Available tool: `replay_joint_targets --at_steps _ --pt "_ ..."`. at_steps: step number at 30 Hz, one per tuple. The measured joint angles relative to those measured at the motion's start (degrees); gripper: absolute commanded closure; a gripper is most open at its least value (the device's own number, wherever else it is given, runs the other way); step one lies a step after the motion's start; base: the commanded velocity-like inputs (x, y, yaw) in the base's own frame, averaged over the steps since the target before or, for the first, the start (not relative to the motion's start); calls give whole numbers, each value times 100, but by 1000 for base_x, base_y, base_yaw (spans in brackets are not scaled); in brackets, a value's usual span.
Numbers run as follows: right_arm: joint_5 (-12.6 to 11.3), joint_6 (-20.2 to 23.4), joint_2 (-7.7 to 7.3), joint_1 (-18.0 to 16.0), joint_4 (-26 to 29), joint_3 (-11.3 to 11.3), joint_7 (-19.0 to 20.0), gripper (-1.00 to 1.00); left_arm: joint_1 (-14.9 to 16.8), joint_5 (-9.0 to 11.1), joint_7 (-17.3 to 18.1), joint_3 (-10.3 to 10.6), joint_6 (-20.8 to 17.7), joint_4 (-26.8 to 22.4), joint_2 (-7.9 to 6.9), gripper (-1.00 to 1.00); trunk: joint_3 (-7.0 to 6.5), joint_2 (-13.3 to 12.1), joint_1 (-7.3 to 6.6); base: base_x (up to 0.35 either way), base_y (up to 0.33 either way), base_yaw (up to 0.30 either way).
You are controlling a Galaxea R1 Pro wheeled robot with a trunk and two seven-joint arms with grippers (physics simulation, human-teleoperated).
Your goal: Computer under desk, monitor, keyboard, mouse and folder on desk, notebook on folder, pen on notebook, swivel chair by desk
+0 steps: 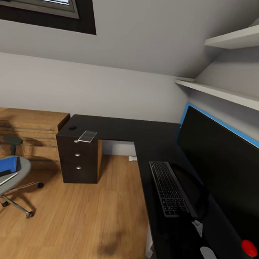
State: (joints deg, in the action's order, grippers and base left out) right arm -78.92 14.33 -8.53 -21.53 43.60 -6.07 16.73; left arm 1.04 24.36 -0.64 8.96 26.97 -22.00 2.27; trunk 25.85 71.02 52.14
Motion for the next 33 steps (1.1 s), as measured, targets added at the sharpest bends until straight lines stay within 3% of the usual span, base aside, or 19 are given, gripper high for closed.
replay_joint_targets --at_steps 28,29,33 --pt "1 -6 0 1 1 4 1 100 -1 0 -8 -8 0 -2 -3 -100 0 0 0 0 0 0" --pt "1 -6 0 1 1 5 1 -100 -1 0 -8 -8 0 -2 -3 -100 0 0 0 0 0 0" --pt "76 -18 -1 4 -19 15 -50 -100 3 0 -8 -9 0 -1 -3 -100 1 -1 0 0 0 0"
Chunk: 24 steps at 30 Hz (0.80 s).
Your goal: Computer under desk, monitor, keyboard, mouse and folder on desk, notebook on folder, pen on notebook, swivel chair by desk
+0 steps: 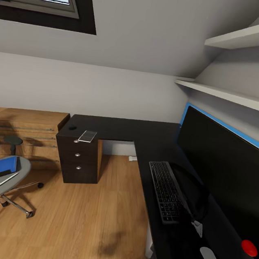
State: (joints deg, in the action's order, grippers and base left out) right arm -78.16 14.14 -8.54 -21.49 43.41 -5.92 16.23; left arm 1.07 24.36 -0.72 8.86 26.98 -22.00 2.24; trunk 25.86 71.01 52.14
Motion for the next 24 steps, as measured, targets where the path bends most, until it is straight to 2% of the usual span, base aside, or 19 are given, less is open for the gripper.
replay_joint_targets --at_steps 13,24 --pt "-3 1 0 -2 3 -4 1 -100 0 0 8 -1 0 2 -1 -100 0 0 1 -8 0 0" --pt "-4 2 0 -1 3 0 1 -100 -2 0 8 0 -5 3 -4 -100 0 0 3 -259 0 0"
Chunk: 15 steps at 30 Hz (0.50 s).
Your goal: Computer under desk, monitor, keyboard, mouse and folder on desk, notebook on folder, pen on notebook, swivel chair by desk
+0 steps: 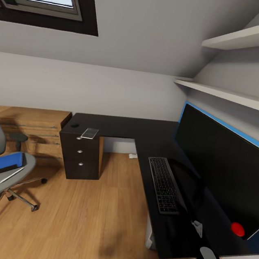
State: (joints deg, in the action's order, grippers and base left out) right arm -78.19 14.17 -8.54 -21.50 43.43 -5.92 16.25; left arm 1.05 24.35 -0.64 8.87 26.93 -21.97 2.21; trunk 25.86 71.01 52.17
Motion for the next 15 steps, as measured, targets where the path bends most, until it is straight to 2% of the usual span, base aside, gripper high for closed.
replay_joint_targets --at_steps 15 --pt "0 6 0 0 -5 5 0 -100 0 7 -3 0 -10 7 -10 -100 0 0 0 -317 0 0"
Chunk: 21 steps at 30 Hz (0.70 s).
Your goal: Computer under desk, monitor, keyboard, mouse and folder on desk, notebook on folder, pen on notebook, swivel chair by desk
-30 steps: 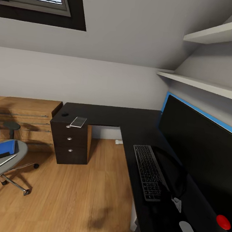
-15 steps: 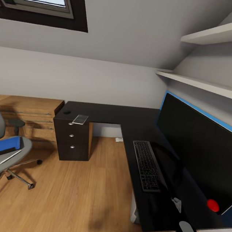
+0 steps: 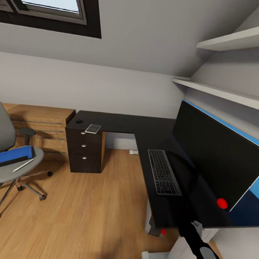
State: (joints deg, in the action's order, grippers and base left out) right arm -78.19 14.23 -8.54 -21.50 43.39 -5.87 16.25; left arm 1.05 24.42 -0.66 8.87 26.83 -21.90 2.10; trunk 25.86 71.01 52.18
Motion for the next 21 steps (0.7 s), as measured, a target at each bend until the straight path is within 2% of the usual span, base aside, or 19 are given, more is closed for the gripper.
replay_joint_targets --at_steps 15,19,21 --pt "57 1 44 0 -162 7 11 -100 -1 -5 -20 2 -12 57 -114 -100 0 0 0 -318 0 0" --pt "185 -4 54 1 -327 69 18 -100 -3 -6 -21 5 -7 69 -122 -100 0 0 0 -318 0 0" --pt "333 -15 64 1 -475 147 24 -100 1 -6 -21 5 -8 72 -124 -100 0 0 0 -318 0 0"
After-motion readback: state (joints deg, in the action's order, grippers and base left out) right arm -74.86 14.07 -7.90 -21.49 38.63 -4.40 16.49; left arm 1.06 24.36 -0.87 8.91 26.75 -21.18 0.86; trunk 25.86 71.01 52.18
